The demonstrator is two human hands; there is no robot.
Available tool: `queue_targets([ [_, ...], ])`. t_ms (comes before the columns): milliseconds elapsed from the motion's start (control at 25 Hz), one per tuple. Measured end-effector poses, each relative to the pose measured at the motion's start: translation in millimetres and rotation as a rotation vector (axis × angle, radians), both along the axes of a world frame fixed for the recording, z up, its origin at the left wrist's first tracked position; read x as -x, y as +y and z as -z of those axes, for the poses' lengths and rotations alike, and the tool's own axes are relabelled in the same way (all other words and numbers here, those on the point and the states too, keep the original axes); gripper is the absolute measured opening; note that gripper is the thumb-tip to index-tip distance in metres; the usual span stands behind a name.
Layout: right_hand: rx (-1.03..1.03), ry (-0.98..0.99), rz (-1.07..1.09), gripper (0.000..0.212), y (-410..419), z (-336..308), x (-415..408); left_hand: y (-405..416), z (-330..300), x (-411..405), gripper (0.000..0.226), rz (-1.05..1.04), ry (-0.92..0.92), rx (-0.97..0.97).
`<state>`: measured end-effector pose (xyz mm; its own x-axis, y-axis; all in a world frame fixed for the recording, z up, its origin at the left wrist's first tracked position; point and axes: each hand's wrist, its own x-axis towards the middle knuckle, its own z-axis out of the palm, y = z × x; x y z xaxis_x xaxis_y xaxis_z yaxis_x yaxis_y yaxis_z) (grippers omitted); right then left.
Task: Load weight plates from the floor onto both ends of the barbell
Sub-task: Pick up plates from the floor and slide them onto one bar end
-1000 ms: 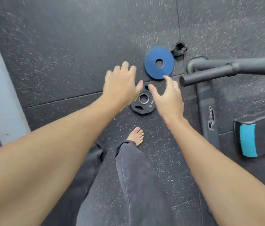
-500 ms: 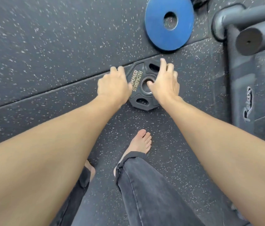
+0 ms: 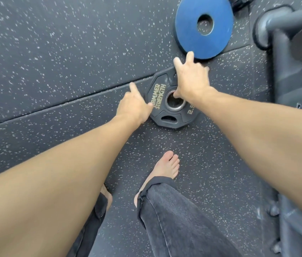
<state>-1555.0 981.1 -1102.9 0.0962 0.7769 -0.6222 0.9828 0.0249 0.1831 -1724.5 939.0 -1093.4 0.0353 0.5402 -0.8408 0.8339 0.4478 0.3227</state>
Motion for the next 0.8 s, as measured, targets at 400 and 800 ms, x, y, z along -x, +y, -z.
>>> queue_targets([
  [400,-0.22,0.288,0.105,0.069,-6.6,-115.7,37.4,-3.2,-88.3,30.1,0.113,-0.497,-0.145,0.048],
  [800,-0.519,0.585,0.599,0.068,51.5,-389.4,40.3,68.4,-334.7,35.3,0.079,-0.845,-0.525,-0.59],
])
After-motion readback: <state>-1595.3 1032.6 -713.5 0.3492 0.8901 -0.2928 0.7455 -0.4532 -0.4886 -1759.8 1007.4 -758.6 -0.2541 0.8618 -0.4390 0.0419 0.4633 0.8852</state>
